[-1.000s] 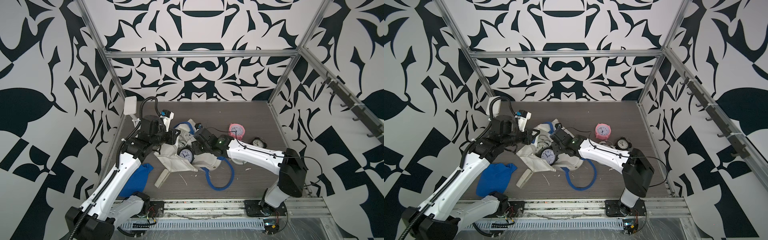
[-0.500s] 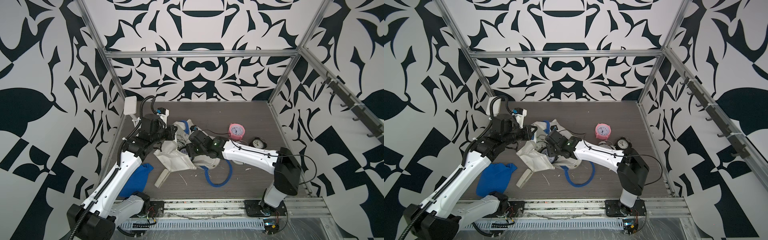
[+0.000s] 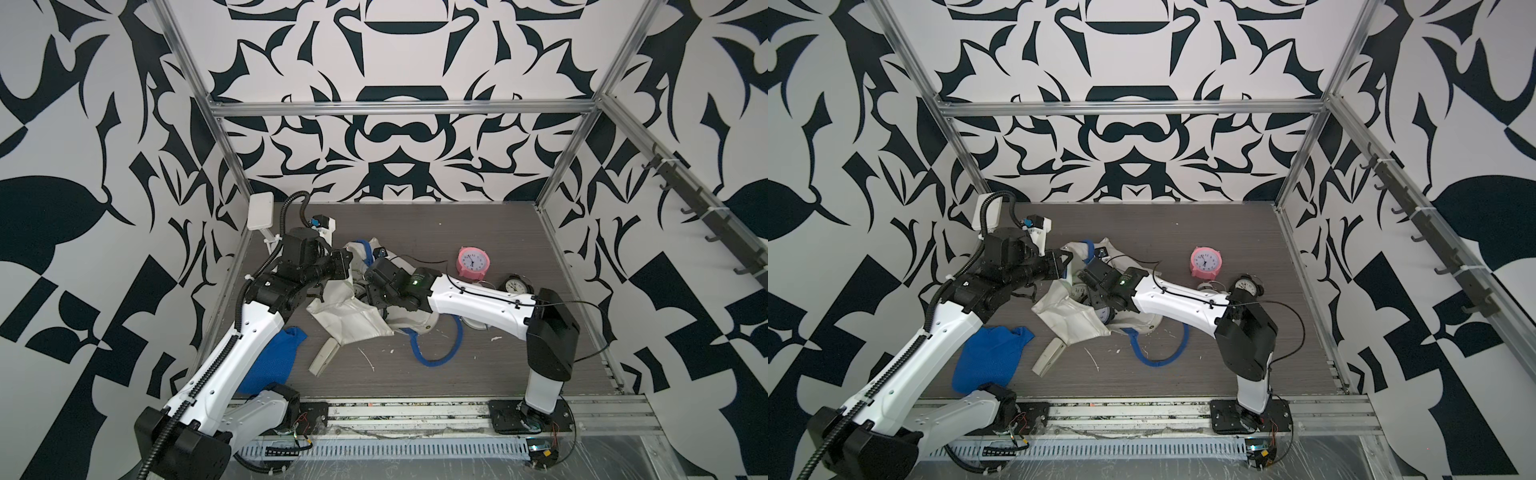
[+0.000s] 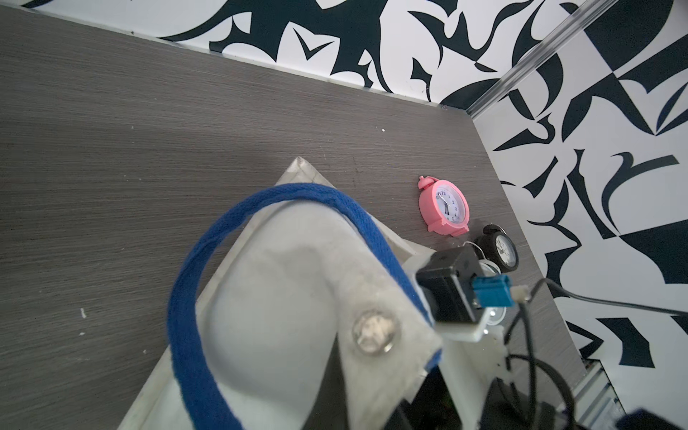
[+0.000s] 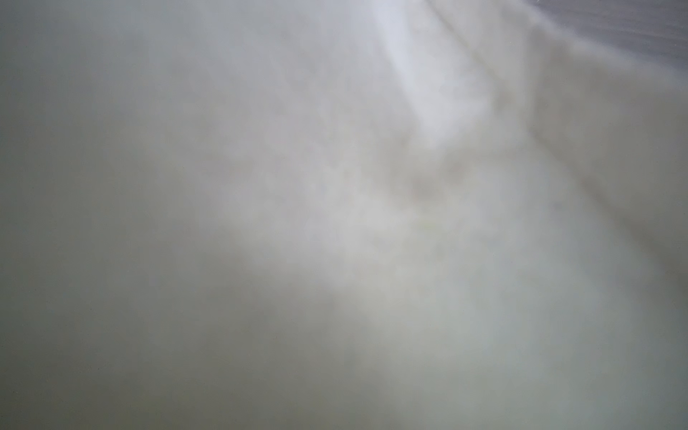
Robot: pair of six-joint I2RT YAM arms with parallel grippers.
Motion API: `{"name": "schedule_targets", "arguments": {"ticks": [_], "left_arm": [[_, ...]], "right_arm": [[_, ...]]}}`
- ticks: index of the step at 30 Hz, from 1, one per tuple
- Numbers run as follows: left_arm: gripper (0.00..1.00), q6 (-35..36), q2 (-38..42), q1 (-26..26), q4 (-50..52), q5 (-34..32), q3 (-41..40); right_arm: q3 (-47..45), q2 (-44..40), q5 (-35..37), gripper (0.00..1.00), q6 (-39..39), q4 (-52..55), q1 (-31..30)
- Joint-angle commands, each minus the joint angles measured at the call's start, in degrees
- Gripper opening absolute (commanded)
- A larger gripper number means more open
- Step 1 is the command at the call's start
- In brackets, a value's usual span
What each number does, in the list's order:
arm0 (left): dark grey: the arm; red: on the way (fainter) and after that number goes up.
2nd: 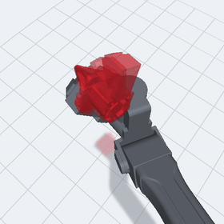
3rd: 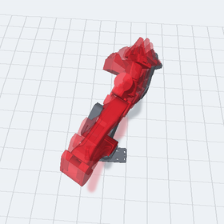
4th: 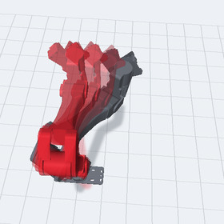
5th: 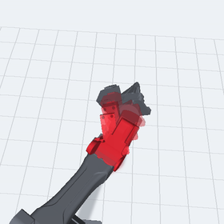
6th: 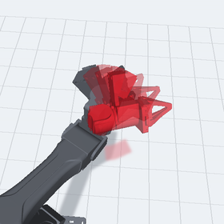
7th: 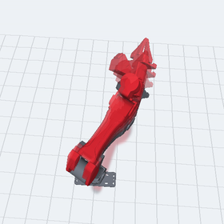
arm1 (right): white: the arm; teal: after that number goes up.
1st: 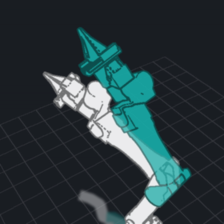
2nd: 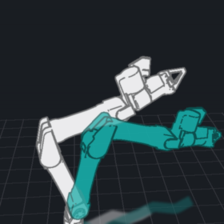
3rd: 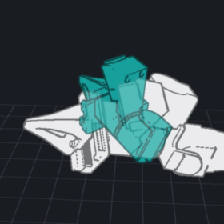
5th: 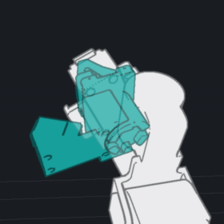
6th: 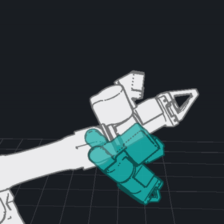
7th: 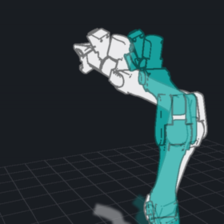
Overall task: Take the alarm clock out of the canvas bag
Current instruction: Adjust the alarm at the canvas bag.
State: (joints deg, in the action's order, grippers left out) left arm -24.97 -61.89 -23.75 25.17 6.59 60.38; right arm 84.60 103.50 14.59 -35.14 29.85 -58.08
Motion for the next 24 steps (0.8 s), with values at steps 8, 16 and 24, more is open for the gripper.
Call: {"name": "schedule_targets", "arguments": {"ticks": [8,16,24], "left_arm": [[0.00,-3.4,0.3,-0.1,-0.6,-4.8,2.7],[0.00,-3.9,-0.4,-0.1,-0.9,-3.2,2.9],[0.00,-3.8,0.7,-0.1,-0.6,-2.5,2.7]], "right_arm": [[-9.8,-15.3,-16.3,0.62,-1.9,-7.7,-0.1],[-11.1,-11.3,-19.0,0.57,-3.2,-9.4,0.1],[-7.1,-5.3,-16.0,0.54,-1.7,-8.2,3.4]]}}
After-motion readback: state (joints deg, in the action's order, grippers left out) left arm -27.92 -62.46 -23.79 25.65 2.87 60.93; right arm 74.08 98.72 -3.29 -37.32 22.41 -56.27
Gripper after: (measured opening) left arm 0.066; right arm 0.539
